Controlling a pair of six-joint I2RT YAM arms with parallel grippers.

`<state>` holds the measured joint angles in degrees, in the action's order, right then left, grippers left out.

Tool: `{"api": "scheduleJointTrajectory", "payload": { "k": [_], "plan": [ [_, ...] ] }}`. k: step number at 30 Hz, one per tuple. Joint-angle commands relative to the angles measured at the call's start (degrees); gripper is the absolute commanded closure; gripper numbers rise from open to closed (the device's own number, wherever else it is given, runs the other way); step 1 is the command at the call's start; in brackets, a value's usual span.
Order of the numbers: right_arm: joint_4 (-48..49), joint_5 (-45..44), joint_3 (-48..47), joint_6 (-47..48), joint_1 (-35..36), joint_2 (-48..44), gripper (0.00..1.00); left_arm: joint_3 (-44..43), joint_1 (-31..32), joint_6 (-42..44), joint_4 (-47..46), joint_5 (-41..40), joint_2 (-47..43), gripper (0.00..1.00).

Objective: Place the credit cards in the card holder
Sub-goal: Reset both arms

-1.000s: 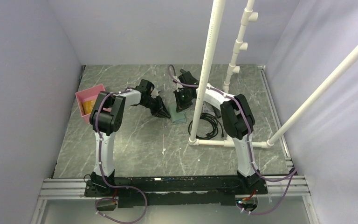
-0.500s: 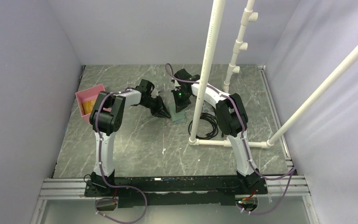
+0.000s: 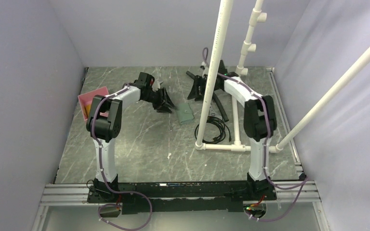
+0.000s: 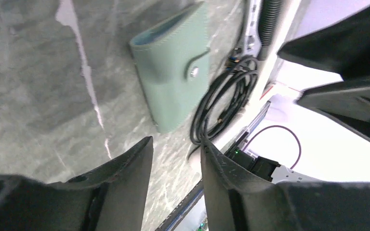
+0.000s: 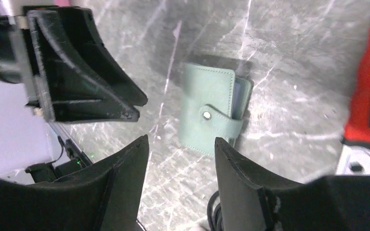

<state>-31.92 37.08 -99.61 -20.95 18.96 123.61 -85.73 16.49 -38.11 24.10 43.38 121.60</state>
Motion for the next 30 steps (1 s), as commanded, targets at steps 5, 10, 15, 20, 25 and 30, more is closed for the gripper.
{"api": "scheduleJointTrajectory", "payload": {
  "k": [5,10,15,20,25,30],
  "plan": [
    [5.5,-17.2,16.8,1.1,0.3,-27.0,0.35,2.4,-0.1,3.7,-1.1,2.5,-10.4,0.39],
    [0.4,-35.2,23.0,1.3,-0.2,-45.2,0.23,2.2,-1.0,11.5,7.7,-7.6,-23.7,0.22],
    [-1.8,-45.6,26.6,3.5,-0.3,-62.8,0.09,1.0,-4.4,15.4,11.9,-21.4,-40.0,0.11],
    [-3.1,-46.6,25.4,7.1,-0.2,-76.0,0.00,2.4,-4.7,19.1,4.9,-36.6,-58.6,0.01],
    [-1.4,-46.2,23.6,10.5,-0.2,-84.2,0.00,4.8,-4.7,20.7,-2.6,-37.8,-68.6,0.01],
    [0.7,-50.1,24.5,9.8,-0.2,-90.9,0.00,2.1,-4.7,21.3,-1.6,-39.3,-71.2,0.00]
  ]
}}
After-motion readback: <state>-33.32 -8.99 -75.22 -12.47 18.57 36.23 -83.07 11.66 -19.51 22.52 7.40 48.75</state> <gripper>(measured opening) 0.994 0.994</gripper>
